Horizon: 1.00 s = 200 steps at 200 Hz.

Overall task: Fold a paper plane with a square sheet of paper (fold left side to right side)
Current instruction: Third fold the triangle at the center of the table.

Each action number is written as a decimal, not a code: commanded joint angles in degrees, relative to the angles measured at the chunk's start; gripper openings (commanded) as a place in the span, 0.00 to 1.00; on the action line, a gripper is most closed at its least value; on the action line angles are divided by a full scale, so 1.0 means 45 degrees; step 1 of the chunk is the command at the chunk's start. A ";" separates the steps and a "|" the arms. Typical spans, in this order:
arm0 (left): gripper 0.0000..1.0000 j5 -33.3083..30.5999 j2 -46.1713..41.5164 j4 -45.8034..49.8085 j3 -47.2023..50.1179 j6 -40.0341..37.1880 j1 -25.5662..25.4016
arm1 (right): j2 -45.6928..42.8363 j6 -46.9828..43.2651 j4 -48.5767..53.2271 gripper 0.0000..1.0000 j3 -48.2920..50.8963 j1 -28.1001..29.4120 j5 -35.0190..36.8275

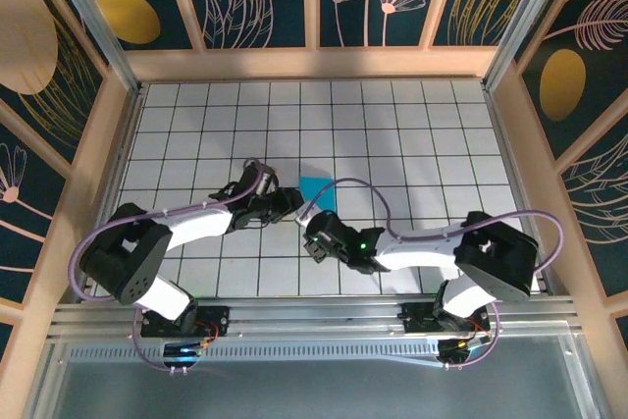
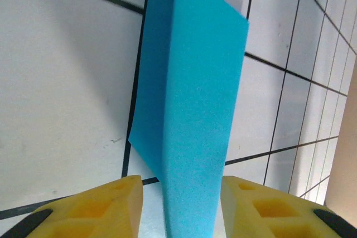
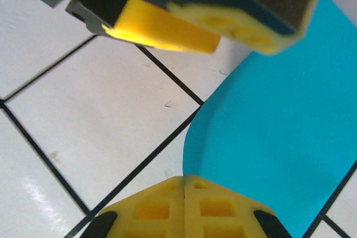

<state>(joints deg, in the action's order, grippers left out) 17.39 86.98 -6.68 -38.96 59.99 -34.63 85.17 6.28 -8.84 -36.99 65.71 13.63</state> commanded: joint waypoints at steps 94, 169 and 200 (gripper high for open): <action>0.10 0.1442 0.2920 0.2493 -0.4038 -0.3557 0.0417 | -0.0949 0.2176 -0.1809 0.00 0.1446 -0.2148 -0.5913; 0.05 0.1030 0.5152 0.3490 -0.5082 -0.4587 -0.0067 | -0.0615 0.2315 -0.1766 0.00 0.1463 -0.2515 -0.6494; 0.03 0.0453 0.5451 0.3875 -0.5053 -0.4779 -0.0160 | -0.0497 0.2393 -0.1766 0.00 0.1452 -0.2804 -0.6899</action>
<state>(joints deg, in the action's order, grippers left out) 21.69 109.62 6.92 -60.97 40.47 -34.85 82.02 15.86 -15.27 -31.05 54.35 -15.03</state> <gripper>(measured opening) 0.055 0.052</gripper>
